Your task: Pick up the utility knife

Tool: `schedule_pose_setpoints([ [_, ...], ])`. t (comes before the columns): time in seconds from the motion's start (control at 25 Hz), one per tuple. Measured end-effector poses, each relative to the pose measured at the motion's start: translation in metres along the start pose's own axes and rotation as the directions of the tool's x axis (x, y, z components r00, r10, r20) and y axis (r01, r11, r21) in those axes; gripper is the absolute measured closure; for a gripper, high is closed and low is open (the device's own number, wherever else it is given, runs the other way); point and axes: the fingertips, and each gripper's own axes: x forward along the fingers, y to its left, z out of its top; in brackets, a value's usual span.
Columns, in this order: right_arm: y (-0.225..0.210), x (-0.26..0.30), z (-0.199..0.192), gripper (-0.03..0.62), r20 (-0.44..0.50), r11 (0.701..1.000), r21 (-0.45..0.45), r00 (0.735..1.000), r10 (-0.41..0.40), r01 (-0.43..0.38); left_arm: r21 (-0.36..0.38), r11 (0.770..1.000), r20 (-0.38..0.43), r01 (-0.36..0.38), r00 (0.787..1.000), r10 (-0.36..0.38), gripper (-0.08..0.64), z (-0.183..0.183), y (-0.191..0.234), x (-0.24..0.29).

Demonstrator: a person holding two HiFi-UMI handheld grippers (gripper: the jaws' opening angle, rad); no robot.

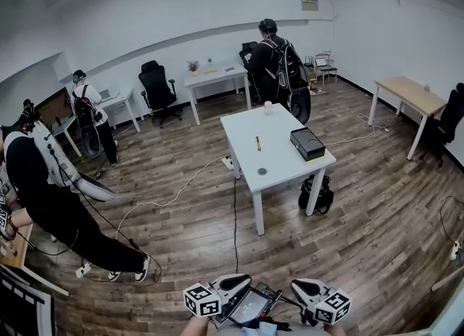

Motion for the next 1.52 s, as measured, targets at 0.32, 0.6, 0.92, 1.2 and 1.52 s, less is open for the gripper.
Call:
schedule_pose_setpoints([
  [0.32,-0.008,-0.012,-0.008,0.561,0.002,0.998,0.030,0.999,-0.051,0.051,0.002,0.998,-0.042,0.058,0.997,-0.058,0.512,-0.007,-0.011,0.017],
  [0.6,-0.015,-0.007,-0.010,0.561,-0.017,0.998,0.044,0.999,-0.052,0.052,-0.015,0.999,-0.052,0.046,0.998,-0.047,0.512,-0.009,0.000,0.021],
  [0.92,-0.038,0.007,-0.003,0.561,-0.043,0.996,0.044,0.996,-0.073,0.075,-0.028,0.997,-0.062,0.072,0.995,-0.074,0.512,0.000,0.020,0.046],
  [1.2,-0.069,0.048,0.017,0.561,-0.057,0.996,0.042,0.996,-0.075,0.078,-0.040,0.998,-0.034,0.057,0.998,-0.058,0.512,0.028,0.069,0.058],
  [1.52,-0.098,0.131,0.050,0.561,-0.106,0.999,-0.010,0.994,-0.040,0.039,-0.059,0.998,0.042,0.013,0.999,-0.011,0.512,0.078,0.147,0.064],
])
